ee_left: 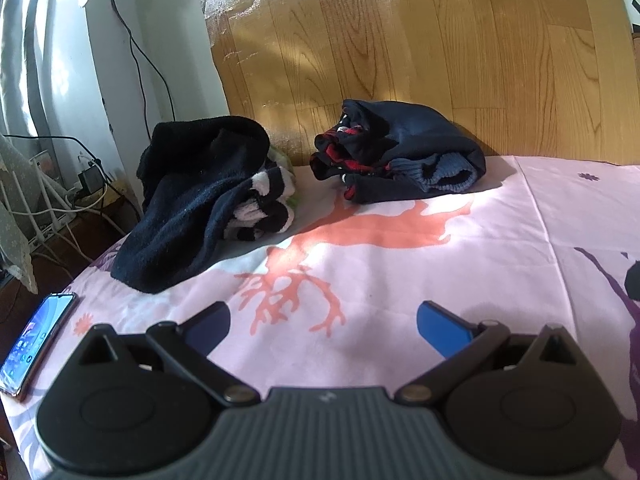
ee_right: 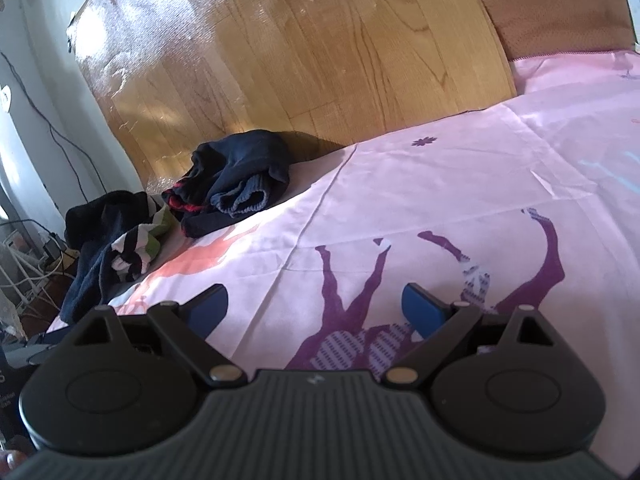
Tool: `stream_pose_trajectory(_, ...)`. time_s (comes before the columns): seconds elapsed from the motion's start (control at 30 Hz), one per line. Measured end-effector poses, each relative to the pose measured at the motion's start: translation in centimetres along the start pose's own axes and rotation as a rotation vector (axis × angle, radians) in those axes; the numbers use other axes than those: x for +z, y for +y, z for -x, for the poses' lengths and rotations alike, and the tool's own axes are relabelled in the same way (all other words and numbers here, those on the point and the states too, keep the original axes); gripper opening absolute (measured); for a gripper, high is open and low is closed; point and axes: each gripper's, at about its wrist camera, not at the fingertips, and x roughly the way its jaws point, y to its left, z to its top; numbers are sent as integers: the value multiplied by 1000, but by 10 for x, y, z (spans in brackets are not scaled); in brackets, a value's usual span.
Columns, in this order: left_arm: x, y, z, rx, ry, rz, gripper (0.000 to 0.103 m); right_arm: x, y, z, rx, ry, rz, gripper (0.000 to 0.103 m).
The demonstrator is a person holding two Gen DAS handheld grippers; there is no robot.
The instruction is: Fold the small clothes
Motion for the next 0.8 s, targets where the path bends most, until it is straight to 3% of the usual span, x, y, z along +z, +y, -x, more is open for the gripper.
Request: stream_pose_trajectory(0.8,1,1,-1,11,-2,-6,103,0,-2,2,10,-7,-27,95)
